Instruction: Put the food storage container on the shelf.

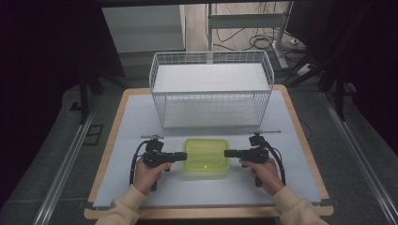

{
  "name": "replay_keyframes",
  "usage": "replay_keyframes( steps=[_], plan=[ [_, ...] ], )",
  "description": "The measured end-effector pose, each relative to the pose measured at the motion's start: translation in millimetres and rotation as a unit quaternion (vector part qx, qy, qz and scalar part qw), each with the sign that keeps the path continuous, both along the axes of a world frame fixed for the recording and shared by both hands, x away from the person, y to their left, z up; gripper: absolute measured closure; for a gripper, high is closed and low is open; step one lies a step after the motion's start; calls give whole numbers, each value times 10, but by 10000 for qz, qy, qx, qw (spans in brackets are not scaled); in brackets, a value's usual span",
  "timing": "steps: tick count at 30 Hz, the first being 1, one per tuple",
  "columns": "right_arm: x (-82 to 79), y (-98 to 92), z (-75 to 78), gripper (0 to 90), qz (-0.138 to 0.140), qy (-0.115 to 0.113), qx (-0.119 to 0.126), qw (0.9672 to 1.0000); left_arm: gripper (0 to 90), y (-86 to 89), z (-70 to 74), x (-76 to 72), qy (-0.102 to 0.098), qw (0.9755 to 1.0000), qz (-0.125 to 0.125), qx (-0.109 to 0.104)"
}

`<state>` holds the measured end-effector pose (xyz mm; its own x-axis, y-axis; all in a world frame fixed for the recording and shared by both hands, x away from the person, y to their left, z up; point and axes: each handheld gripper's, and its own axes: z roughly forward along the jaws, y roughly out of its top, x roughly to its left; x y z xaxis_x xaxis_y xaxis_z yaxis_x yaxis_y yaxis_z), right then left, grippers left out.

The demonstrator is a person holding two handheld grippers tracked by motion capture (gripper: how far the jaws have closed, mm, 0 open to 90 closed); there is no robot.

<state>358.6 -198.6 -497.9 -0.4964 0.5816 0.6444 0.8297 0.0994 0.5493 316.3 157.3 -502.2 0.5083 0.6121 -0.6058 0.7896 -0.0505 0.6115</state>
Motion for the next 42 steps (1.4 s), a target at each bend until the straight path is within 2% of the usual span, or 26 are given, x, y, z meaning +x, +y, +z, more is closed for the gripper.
replay_keyframes(
  steps=[6, 12, 16, 24, 31, 32, 33, 34, 38, 39, 42],
  plan=[
    [-29, -4, 92, 798, -6, -239, 33, 9997, 810, -1, 63, -17, -97, 9999, 7, -80],
    [-43, -12, 148, 797, -23, -339, 42, 9994, 811, 0, 86, -11, -110, 9998, 20, -138],
    [-48, -5, 191, 797, -13, -428, 24, 9991, 812, 6, 127, -6, -190, 9997, 4, -131],
    [-40, -33, 374, 797, -62, -668, 101, 9977, 812, -18, 336, 44, -420, 9990, -8, -146],
    [7, -40, 631, 797, -71, -928, 110, 9956, 811, -18, 580, 122, -634, 9979, -22, -136],
    [15, -39, 665, 797, -80, -955, 120, 9953, 812, -18, 580, 122, -634, 9979, -22, -136],
    [15, -39, 665, 797, -80, -955, 120, 9953, 812, -17, 615, 133, -666, 9977, -32, -137],
    [37, -37, 727, 798, -83, -997, 134, 9949, 811, -14, 687, 158, -730, 9973, -23, -118],
    [69, -26, 824, 797, -98, -1052, 140, 9943, 812, -2, 789, 202, -796, 9968, -27, -84],
    [85, -16, 890, 797, -116, -1102, 131, 9938, 812, 0, 804, 212, -795, 9968, -20, -118],
    [99, -10, 947, 797, -115, -1154, 117, 9932, 812, 7, 867, 240, -823, 9965, -9, -147]
  ],
)
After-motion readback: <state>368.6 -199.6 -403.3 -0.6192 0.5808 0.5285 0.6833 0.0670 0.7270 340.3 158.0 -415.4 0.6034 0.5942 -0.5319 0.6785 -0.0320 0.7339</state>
